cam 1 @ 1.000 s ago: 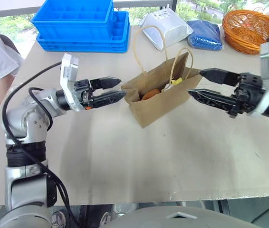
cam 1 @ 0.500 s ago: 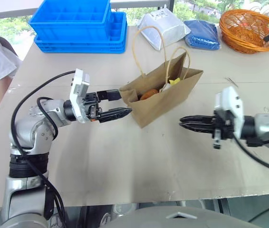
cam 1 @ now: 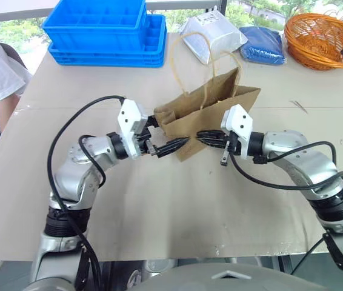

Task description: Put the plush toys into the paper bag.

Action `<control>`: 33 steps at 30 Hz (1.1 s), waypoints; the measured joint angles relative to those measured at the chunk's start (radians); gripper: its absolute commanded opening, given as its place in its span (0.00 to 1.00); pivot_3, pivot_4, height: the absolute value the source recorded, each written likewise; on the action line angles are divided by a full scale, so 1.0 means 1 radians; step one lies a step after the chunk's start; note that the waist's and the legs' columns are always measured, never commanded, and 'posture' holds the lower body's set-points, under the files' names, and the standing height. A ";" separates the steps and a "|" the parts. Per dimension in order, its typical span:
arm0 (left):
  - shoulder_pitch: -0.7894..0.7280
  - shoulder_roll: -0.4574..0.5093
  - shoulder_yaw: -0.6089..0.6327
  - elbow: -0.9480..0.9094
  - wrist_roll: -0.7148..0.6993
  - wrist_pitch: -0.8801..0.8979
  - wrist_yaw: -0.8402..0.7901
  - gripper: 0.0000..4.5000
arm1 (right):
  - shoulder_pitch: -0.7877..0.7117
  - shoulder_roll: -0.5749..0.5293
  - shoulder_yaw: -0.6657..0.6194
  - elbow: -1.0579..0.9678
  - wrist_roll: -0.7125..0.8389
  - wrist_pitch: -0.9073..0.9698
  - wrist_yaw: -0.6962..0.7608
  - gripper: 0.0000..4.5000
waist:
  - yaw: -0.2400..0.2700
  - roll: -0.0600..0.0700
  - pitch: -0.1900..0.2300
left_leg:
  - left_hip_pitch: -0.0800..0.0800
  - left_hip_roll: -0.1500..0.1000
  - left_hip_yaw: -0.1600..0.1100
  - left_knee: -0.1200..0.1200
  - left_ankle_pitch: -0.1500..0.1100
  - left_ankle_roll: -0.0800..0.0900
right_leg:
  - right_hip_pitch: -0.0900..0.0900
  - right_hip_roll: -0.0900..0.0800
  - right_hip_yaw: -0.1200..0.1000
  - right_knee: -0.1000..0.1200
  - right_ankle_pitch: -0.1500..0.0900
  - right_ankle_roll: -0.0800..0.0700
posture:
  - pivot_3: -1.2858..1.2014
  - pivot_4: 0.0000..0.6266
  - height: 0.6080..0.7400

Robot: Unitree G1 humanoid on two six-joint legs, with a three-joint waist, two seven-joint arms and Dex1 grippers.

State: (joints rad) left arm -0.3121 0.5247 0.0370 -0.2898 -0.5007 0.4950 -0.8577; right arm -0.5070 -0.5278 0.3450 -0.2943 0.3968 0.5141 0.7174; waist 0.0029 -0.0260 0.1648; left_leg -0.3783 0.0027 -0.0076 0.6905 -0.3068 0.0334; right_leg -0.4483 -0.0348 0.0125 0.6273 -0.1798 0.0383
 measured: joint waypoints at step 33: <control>-0.107 -0.049 -0.052 0.229 0.134 -0.267 -0.058 0.01 | 0.320 -0.004 -0.208 -0.291 -0.001 0.070 -0.029 0.00 | -0.012 0.000 0.000 | 0.000 -0.001 -0.001 0.000 -0.001 0.002 | 0.000 0.000 -0.001 0.000 0.000 0.000 | 0.52 0.24 1.00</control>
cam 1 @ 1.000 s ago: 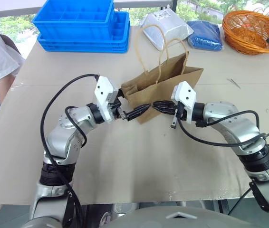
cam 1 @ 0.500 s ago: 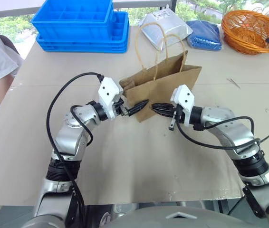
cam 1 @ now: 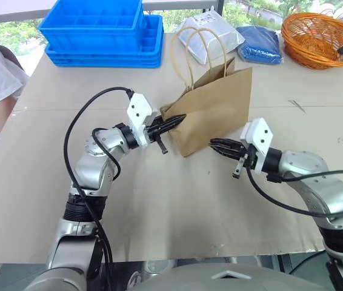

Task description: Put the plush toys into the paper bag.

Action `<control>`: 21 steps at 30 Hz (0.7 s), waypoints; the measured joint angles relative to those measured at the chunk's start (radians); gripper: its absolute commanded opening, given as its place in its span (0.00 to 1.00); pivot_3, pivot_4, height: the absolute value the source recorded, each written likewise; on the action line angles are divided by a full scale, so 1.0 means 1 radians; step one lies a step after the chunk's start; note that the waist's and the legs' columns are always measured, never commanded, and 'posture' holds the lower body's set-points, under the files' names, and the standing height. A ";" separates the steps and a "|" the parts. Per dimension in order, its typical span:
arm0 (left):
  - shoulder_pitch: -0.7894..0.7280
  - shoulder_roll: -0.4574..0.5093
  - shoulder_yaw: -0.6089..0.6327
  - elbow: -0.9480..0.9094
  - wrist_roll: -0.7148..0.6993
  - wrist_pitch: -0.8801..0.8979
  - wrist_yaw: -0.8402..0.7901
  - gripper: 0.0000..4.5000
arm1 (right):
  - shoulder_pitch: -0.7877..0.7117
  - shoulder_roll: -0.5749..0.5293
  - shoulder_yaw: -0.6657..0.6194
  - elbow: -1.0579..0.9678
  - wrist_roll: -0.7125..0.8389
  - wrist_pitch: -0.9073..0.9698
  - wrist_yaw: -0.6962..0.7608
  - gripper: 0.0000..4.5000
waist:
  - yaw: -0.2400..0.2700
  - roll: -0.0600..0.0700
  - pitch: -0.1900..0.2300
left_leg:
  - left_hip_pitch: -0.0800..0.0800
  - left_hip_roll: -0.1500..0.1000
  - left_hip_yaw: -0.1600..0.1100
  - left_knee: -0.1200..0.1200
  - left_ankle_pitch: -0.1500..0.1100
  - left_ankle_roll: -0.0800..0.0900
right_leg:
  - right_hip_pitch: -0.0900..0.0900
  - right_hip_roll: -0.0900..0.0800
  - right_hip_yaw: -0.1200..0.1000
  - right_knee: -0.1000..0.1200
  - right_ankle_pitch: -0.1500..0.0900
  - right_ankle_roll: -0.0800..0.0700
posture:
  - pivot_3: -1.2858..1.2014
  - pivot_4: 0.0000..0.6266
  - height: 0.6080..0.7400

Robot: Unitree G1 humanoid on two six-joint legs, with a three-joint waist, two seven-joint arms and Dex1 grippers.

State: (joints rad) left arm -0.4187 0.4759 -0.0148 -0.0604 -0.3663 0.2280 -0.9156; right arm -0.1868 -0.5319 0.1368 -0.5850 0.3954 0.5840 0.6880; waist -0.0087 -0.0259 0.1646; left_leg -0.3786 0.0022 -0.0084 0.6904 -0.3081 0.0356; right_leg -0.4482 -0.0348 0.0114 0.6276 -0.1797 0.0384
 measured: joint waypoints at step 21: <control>-0.350 0.081 -0.047 0.625 0.031 -0.472 -0.690 0.55 | 0.659 -0.157 -0.510 -0.316 0.078 -0.097 0.089 1.00 | -0.005 0.000 -0.001 | 0.000 0.000 0.002 0.008 -0.002 0.003 | 0.004 0.005 0.002 0.000 0.000 0.000 | 0.52 0.24 1.00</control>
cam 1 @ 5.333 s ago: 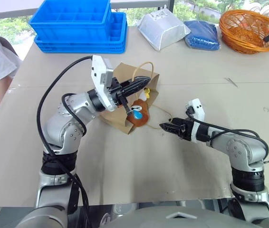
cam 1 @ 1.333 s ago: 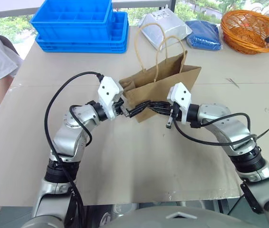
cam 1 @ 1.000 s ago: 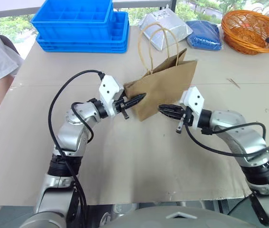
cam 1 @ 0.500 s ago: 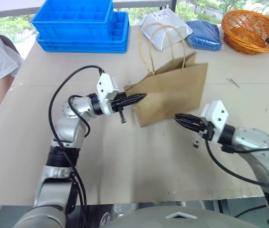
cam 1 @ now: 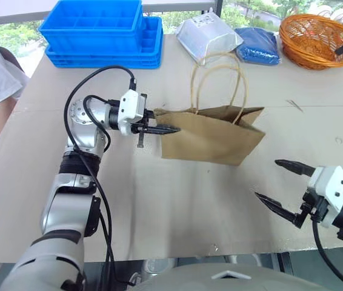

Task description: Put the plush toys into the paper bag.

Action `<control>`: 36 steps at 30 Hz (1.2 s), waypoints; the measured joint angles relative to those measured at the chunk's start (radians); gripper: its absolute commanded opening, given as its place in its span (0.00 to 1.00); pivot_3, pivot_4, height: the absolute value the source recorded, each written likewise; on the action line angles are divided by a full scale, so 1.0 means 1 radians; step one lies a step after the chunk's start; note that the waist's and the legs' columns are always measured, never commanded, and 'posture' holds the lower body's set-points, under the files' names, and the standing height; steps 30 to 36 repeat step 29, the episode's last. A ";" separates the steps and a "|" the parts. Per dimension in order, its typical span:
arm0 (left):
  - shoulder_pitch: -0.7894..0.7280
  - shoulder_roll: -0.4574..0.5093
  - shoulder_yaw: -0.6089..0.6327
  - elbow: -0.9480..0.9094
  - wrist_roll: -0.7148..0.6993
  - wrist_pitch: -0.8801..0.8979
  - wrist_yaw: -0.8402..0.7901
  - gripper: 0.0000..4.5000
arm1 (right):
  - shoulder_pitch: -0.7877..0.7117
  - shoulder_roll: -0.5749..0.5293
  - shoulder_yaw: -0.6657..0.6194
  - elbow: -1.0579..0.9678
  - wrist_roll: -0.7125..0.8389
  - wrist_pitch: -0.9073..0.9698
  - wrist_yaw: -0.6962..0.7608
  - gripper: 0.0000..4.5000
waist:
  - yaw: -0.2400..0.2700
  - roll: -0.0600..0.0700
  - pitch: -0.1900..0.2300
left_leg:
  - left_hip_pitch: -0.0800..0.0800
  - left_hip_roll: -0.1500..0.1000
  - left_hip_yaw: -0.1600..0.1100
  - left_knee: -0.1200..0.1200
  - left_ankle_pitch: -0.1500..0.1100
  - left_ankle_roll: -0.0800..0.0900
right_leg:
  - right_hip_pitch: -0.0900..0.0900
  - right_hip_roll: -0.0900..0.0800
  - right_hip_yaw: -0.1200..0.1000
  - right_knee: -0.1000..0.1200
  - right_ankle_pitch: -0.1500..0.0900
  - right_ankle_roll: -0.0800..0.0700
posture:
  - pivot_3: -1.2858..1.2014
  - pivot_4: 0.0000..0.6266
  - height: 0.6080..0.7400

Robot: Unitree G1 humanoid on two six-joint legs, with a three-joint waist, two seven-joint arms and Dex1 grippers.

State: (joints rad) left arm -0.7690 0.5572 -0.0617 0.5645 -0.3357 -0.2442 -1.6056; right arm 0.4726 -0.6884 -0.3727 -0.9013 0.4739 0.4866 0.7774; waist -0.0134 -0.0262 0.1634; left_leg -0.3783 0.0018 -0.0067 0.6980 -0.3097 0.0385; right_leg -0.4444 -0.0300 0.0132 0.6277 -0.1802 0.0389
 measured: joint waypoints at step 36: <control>1.037 0.191 0.499 -0.989 -0.335 0.824 0.516 1.00 | 0.106 -0.082 -0.339 0.374 0.068 -0.268 0.309 1.00 | 0.013 0.004 -0.002 | 0.006 0.004 0.003 0.001 -0.002 0.002 | 0.005 -0.003 0.002 0.000 -0.005 0.000 | 0.52 0.24 1.00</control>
